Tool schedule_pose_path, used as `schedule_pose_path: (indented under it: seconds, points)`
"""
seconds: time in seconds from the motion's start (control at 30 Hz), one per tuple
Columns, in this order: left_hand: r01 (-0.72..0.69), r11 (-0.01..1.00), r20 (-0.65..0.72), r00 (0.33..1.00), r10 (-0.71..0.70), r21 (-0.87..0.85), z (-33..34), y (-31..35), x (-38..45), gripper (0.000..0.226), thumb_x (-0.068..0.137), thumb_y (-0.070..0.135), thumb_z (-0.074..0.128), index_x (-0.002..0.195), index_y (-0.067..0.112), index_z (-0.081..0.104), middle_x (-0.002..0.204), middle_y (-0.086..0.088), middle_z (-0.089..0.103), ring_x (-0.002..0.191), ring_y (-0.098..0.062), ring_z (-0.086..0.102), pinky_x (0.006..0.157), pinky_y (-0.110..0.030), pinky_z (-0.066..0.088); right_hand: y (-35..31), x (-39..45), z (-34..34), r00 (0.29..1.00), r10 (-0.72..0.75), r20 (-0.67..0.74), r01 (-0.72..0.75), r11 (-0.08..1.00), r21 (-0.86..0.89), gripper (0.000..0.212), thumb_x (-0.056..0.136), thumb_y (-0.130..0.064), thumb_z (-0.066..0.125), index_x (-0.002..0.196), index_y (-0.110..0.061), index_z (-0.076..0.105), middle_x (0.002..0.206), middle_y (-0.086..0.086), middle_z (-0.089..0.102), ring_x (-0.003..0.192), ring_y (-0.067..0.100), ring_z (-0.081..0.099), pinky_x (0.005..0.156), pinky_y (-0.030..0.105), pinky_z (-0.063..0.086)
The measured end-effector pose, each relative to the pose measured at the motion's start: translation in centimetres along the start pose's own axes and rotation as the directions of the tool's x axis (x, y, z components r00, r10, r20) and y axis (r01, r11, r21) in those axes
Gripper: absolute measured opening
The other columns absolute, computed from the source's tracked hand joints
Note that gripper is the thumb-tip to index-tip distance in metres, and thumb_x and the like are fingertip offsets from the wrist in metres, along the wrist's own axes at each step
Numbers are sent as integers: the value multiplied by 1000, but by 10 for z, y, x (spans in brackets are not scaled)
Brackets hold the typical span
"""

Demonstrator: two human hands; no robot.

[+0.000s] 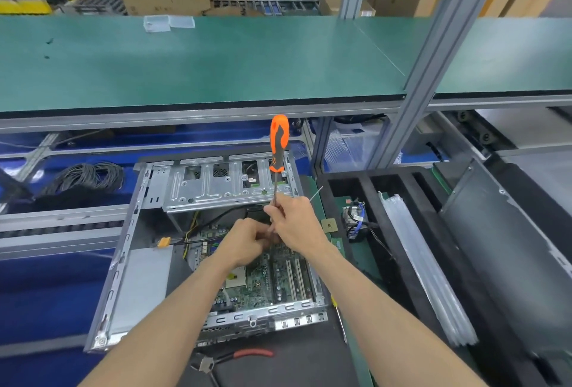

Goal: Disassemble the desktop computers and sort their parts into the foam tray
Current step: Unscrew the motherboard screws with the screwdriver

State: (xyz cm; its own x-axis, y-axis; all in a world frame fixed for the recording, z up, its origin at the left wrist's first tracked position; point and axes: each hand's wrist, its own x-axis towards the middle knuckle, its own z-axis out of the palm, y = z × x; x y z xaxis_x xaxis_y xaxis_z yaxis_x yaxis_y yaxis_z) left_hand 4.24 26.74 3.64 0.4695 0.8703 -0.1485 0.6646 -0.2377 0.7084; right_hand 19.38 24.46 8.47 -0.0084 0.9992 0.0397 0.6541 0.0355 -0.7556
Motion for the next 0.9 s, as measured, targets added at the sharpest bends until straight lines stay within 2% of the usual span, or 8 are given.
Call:
schedule_pose_path:
  seconds: [0.07, 0.17, 0.33, 0.47, 0.57, 0.7, 0.8, 0.9]
  points:
    - [12, 1000, 17, 1000, -12, 20, 2, -2, 0, 54, 82, 2, 67, 56, 50, 64, 60, 14, 67, 55, -3, 57, 53, -15, 41, 0, 0, -1, 1000, 0, -13, 1, 1000, 22, 25, 101, -24, 55, 83, -7, 59, 72, 13, 67, 70, 29, 67, 72, 46, 57]
    - [51, 998, 30, 998, -52, 22, 7, -5, 2, 42, 87, 11, 73, 57, 39, 63, 57, 15, 62, 54, 2, 53, 54, -14, 35, -2, -1, -3, 999, -21, -26, 22, 999, 37, 26, 101, -23, 56, 81, -6, 58, 70, 13, 66, 70, 30, 66, 71, 46, 55]
    - [24, 998, -11, 1000, -25, -53, 11, -2, 9, 17, 87, 10, 72, 73, 19, 69, 59, 9, 60, 54, -9, 44, 54, -25, 34, -16, 4, -19, 981, -141, -135, 146, 989, 29, 26, 98, -20, 60, 75, -8, 56, 63, 6, 60, 59, 23, 55, 62, 39, 49]
    - [12, 997, -21, 1000, -13, -79, 14, 6, 19, 10, 90, 14, 72, 81, 13, 73, 73, -3, 72, 65, -15, 62, 63, -27, 46, -29, 16, -41, 961, -200, -192, 206, 978, 14, 24, 98, -21, 58, 79, -7, 59, 62, 11, 60, 57, 27, 52, 60, 44, 47]
    - [-20, 995, -19, 1000, 18, -96, 18, 11, 25, 10, 91, 17, 72, 82, 16, 75, 77, -1, 75, 75, -17, 69, 71, -28, 51, -31, 18, -52, 953, -226, -200, 226, 974, -22, 26, 101, -22, 54, 81, -6, 61, 62, 10, 63, 56, 29, 56, 59, 46, 49]
    - [-1, 1000, -32, 999, 1, 6, 23, 15, 32, 13, 89, 9, 70, 95, 18, 78, 86, 3, 74, 81, -11, 66, 75, -25, 45, -26, 10, -53, 942, -259, -212, 249, 966, -75, 25, 101, -19, 56, 84, -2, 62, 62, 14, 63, 59, 33, 61, 64, 48, 52]
    - [16, 986, 45, 999, -24, 168, 31, 6, 33, 29, 90, 2, 65, 111, 19, 76, 115, -1, 72, 110, -19, 63, 94, -24, 45, -21, 2, -48, 934, -277, -225, 260, 960, -105, 25, 101, -17, 57, 85, 0, 64, 64, 15, 64, 61, 34, 65, 63, 48, 52]
    - [52, 955, 130, 987, -94, 293, 39, -3, 29, 38, 95, 13, 62, 127, 35, 66, 132, -2, 52, 126, -24, 45, 108, -40, 36, -16, -2, -44, 931, -278, -239, 253, 959, -127, 27, 102, -18, 56, 85, 1, 63, 66, 14, 64, 64, 34, 67, 62, 47, 52]
